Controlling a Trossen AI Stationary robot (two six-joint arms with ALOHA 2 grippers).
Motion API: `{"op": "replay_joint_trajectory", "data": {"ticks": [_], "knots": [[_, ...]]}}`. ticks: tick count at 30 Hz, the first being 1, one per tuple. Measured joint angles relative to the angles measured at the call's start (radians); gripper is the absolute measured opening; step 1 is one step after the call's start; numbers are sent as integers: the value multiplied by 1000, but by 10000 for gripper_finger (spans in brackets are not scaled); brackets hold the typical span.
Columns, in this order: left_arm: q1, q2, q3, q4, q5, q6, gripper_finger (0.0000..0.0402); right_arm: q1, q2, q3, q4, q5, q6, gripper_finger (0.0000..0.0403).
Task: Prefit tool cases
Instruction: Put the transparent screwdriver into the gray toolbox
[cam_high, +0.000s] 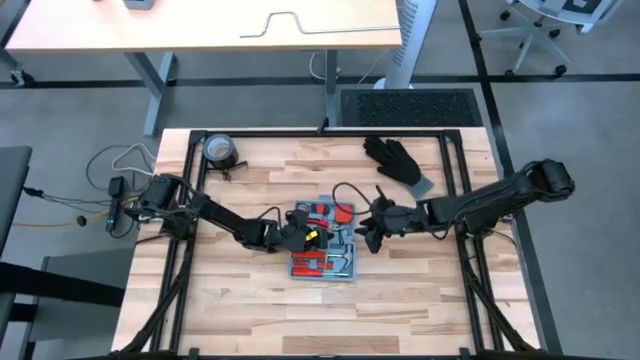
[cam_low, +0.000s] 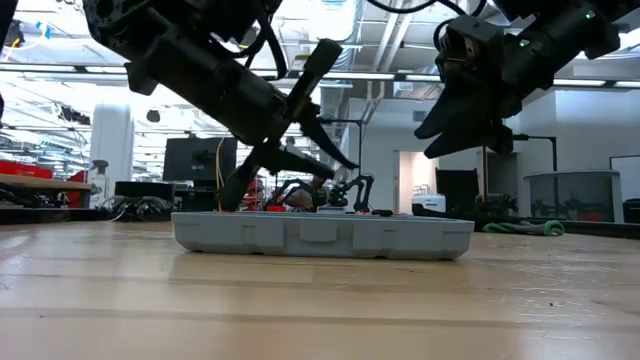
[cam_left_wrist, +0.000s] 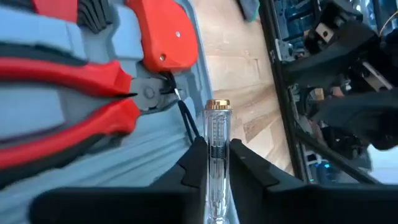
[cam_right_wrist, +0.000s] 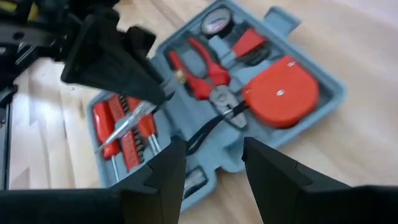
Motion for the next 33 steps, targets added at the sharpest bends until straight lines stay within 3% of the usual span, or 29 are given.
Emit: {"op": "replay_joint_trajectory", "data": {"ticks": [6, 11, 18, 27, 30, 33], "knots": [[2, 0, 0, 1, 3, 33, 127, 33, 49, 1, 97, 0, 22, 169], [6, -5, 0, 0, 26, 66, 151, 40, 63, 2, 105, -1, 41, 169], [19, -110, 2, -90, 35, 275, 134, 63, 62, 2, 122, -4, 92, 169], [28, -368, 2, -688, 58, 671, 96, 127, 180, 34, 243, -20, 212, 164], [4, -395, 2, -840, 66, 669, 88, 141, 264, 81, 177, -22, 256, 140], [-29, -389, 1, -898, 85, 667, 79, 139, 324, 124, 136, 2, 274, 91]]}}
